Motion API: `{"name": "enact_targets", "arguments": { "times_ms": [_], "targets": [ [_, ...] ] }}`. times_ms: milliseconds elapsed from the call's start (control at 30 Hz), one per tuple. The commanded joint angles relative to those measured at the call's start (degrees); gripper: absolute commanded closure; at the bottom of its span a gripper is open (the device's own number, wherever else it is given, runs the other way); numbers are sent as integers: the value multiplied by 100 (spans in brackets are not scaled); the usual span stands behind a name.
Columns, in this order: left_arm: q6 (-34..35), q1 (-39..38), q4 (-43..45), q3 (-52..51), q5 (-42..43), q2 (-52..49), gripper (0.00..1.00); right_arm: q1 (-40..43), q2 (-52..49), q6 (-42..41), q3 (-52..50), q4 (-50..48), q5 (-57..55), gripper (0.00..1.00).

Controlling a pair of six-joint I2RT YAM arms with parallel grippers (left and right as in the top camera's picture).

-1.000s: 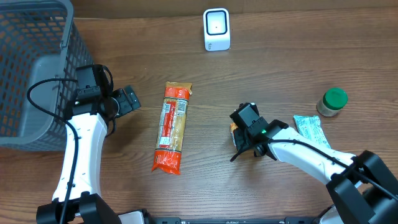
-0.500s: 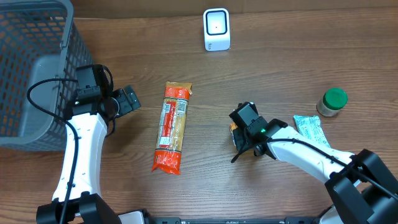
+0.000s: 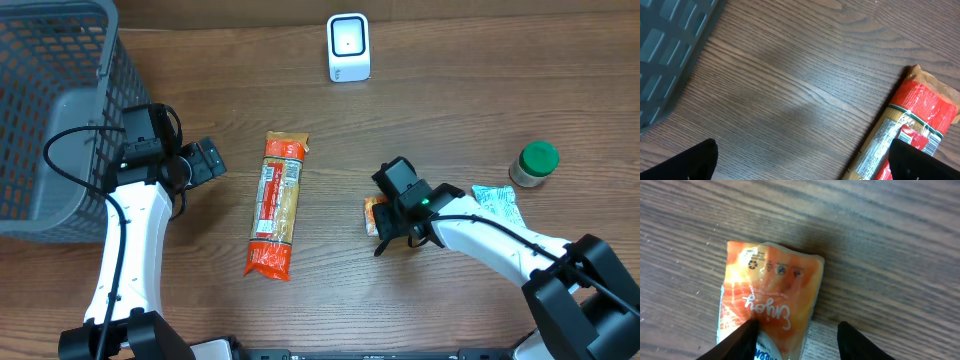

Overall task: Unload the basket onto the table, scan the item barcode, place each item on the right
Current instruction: 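Lower the right gripper and pinch the orange snack pack, then lift the orange snack pack and carry it toward the scanner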

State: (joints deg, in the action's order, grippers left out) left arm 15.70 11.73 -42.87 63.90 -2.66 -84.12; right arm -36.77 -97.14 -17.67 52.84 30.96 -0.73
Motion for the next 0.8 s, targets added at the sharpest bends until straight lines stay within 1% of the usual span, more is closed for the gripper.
{"name": "enact_targets", "arguments": {
  "times_ms": [0, 267, 367, 433, 500, 767],
  "targets": [
    [-90, -9, 2, 33, -50, 96, 0, 260, -57, 127, 166, 15, 584, 48],
    [-90, -13, 2, 33, -50, 96, 0, 922, 267, 168, 168, -92, 1735, 50],
    [-90, -13, 2, 33, -50, 96, 0, 964, 278, 173, 166, -79, 1779, 54],
    [-90, -13, 2, 33, -50, 96, 0, 949, 278, 284, 166, -63, 1799, 59],
    [-90, -13, 2, 33, -50, 96, 0, 929, 275, 304, 166, -72, 1794, 62],
    [-90, -13, 2, 33, -50, 96, 0, 931, 256, 319, 155, -120, 1794, 67]
  ]
}}
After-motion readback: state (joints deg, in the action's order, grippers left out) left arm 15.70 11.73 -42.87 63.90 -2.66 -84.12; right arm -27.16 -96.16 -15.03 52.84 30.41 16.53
